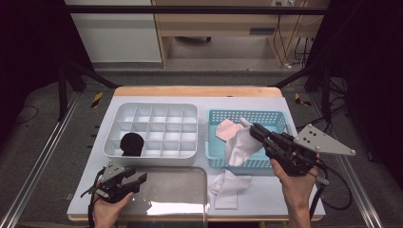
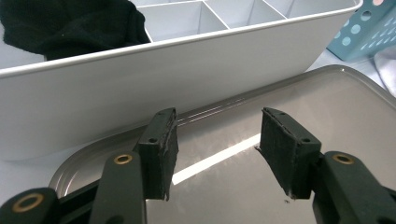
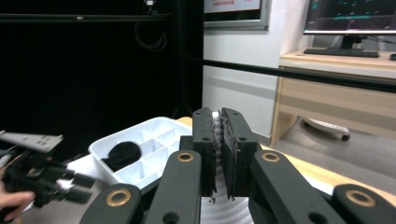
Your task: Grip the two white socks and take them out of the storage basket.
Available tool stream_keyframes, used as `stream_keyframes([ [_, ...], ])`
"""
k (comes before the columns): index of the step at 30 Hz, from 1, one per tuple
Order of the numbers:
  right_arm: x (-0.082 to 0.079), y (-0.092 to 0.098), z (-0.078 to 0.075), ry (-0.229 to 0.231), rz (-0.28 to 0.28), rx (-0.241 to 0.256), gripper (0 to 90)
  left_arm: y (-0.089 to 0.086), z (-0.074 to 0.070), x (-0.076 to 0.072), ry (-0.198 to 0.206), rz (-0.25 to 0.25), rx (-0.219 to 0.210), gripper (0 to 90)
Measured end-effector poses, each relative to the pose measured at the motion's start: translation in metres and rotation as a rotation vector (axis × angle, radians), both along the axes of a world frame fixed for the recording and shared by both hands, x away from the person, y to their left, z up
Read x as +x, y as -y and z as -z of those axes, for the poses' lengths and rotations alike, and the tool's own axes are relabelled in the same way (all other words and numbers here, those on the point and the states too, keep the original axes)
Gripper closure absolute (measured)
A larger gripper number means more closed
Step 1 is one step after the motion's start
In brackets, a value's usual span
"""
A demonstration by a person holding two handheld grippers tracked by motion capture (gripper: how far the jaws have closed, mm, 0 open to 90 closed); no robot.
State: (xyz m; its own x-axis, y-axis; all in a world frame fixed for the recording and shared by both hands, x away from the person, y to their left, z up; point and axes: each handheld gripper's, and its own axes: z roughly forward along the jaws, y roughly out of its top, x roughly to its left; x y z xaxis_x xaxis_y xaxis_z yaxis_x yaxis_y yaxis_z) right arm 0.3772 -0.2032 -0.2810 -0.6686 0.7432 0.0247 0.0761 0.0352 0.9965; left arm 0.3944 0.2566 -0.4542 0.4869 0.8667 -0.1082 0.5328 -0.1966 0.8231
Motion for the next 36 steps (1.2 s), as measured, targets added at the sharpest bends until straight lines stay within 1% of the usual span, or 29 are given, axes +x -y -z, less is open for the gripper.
stream_keyframes([
  [2,-0.004,0.001,0.005,-0.007,-0.003,-0.005,84.8,0.0,0.0,0.0,0.0,0.0,0.0,44.9],
  [6,-0.013,0.004,0.02,-0.041,-0.009,-0.001,84.8,0.0,0.0,0.0,0.0,0.0,0.001,44.9],
  [8,-0.018,0.007,0.026,-0.051,-0.015,0.001,84.8,0.0,0.0,0.0,-0.001,0.002,0.003,45.0],
  [13,-0.03,0.014,0.035,-0.075,-0.024,0.016,84.8,0.001,0.0,0.0,-0.001,0.002,0.005,44.9],
  [15,-0.033,0.017,0.037,-0.078,-0.023,0.019,84.8,0.001,0.0,0.0,-0.002,0.002,0.006,44.9],
  [17,-0.035,0.019,0.04,-0.092,-0.027,0.027,84.8,0.001,0.0,0.0,-0.002,0.002,0.006,44.9],
  [19,-0.035,0.021,0.045,-0.103,-0.03,0.023,84.8,0.001,0.0,0.0,-0.002,0.003,0.006,44.9],
  [21,-0.033,0.021,0.052,-0.136,-0.026,0.016,84.8,0.002,0.001,0.0,-0.003,0.004,0.006,44.9],
  [25,-0.023,0.019,0.069,-0.209,0.006,-0.035,84.8,0.001,0.0,-0.001,0.001,0.001,0.003,44.9],
  [28,-0.013,0.018,0.087,-0.276,0.034,-0.077,84.7,0.0,0.0,-0.001,0.002,-0.001,0.0,44.9],
  [32,-0.002,0.018,0.108,-0.343,0.059,-0.1,84.5,0.001,0.0,-0.001,0.001,0.003,0.002,44.9],
  [36,0.004,0.018,0.127,-0.404,0.114,-0.164,84.3,0.0,-0.001,-0.002,0.004,0.005,0.001,44.9],
])
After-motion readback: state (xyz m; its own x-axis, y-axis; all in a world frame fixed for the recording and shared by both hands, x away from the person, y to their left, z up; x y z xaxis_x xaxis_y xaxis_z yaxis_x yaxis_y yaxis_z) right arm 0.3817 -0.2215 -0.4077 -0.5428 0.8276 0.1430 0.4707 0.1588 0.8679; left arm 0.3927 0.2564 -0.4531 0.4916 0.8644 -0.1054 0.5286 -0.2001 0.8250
